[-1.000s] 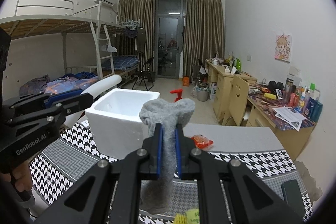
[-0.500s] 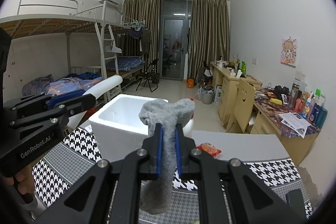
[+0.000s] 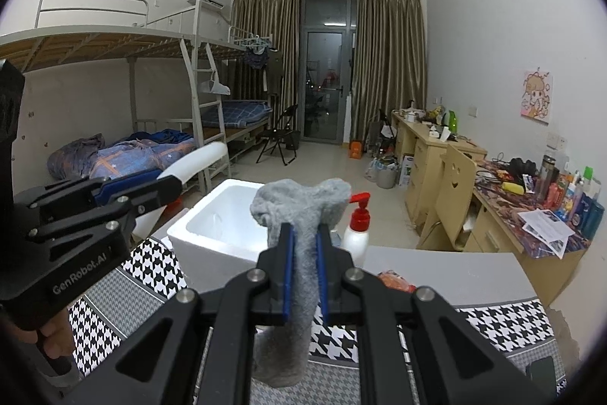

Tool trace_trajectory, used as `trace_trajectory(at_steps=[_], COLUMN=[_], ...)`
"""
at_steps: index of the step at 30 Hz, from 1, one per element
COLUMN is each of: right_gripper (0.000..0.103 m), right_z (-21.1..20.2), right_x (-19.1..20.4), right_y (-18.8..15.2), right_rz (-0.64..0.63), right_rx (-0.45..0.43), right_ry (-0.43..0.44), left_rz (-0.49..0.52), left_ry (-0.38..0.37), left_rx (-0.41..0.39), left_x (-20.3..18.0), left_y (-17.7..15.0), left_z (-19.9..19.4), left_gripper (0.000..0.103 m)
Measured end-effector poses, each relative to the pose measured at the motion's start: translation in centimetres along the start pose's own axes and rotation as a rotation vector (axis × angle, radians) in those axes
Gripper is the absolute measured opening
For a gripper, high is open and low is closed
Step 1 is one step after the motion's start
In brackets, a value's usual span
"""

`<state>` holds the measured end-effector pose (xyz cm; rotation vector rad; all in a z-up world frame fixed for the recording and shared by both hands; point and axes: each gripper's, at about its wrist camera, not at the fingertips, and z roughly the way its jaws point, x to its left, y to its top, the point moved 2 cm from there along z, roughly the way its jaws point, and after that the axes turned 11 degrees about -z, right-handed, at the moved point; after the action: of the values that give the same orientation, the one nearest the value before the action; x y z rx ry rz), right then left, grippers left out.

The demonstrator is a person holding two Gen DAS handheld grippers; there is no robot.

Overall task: Organize soft objects
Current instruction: 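Carry the foam tube and grey sock in both tools over the white foam box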

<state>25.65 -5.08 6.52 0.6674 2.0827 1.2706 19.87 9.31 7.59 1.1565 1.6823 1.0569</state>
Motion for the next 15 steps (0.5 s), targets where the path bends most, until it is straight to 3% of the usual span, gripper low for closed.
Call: trace_trajectory(at_steps=[15], right_gripper=[0.014], right_z=[2.9], right_x=[0.8], right_y=[1.4], right_rz=[-0.017], right_rx=[0.013], right_ry=[0.003], left_rz=[-0.025], left_ry=[0.043], left_rx=[0.034], left_x=[1.8], left_y=[0.8], left_z=[3.2], left_gripper=[0.019])
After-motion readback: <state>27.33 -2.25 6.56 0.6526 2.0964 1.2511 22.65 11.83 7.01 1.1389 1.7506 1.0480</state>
